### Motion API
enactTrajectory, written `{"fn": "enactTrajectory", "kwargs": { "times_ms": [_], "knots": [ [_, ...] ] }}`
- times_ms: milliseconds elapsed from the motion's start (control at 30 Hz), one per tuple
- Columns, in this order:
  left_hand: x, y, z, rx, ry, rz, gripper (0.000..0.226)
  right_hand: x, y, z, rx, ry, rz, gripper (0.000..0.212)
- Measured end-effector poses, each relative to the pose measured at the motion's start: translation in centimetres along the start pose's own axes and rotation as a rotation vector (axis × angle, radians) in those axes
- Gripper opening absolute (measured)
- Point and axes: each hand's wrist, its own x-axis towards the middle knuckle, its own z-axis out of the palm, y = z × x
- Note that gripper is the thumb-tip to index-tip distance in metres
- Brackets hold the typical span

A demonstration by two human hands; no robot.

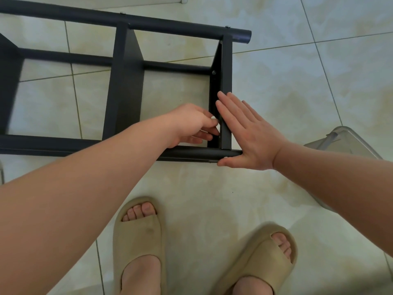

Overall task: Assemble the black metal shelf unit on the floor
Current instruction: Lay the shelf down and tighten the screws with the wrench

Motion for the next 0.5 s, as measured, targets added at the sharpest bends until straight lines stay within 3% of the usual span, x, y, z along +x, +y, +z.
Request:
{"fn": "enactTrajectory", "kwargs": {
  "times_ms": [133,500],
  "knots": [
    [-0.2,-0.02,0.16,0.089,0.008,0.017,0.017,0.0,-0.11,-0.07,0.003,0.007,-0.002,0.116],
    [-0.31,0.4,0.85,-0.049,0.04,-0.076,0.005,-0.01,0.01,0.09,0.003,0.017,-0.007,0.116]
  ]
}}
